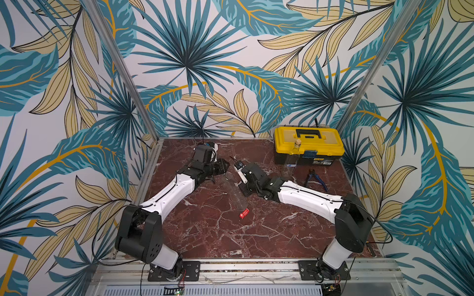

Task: Remove the label from the bottle
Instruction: Tear open the label from the bottle.

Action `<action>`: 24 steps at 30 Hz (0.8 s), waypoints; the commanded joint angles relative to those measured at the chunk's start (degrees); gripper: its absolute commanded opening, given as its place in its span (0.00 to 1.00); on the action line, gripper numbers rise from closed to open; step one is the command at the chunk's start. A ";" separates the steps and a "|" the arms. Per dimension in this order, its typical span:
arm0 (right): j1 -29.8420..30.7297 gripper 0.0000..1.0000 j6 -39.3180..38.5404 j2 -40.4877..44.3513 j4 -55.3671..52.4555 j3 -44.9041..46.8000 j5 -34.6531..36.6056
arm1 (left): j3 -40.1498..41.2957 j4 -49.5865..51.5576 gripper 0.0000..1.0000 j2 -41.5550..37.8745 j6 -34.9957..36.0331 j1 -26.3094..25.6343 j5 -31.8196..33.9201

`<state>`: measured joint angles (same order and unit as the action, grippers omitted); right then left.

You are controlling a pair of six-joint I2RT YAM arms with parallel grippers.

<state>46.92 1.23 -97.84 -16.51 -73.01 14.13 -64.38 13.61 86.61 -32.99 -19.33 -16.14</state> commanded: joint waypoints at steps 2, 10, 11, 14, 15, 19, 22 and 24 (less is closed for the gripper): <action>-0.49 0.00 -0.19 0.20 1.58 0.78 2.35 | 0.31 1.51 0.00 -2.15 1.35 0.34 -1.26; -2.36 0.00 0.13 0.02 1.82 1.05 1.92 | 0.22 1.42 0.00 -2.15 1.79 0.33 -1.34; -2.42 0.00 0.09 0.02 1.68 0.98 1.79 | 0.14 1.42 0.00 -2.10 1.79 0.33 -1.32; -2.38 0.00 0.15 -0.07 1.57 0.89 1.60 | 0.22 0.99 0.00 -2.15 1.75 0.31 -1.31; -2.42 0.00 0.20 -0.11 1.59 0.90 1.44 | 0.22 0.94 0.00 -2.15 1.79 0.34 -1.32; -2.44 0.00 0.28 -0.33 1.43 0.90 1.25 | 0.22 0.64 0.00 -2.07 1.79 0.34 -1.35; -2.44 0.00 0.54 -0.65 1.40 0.80 1.23 | 0.30 0.37 0.00 -2.12 1.79 0.32 -1.34; -2.60 0.00 0.85 -0.94 1.38 0.89 1.01 | 0.36 0.11 0.00 -2.20 1.79 0.36 -1.35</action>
<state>44.66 1.28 -97.86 -16.14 -72.86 14.94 -64.38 14.81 86.26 -32.14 -19.33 -16.84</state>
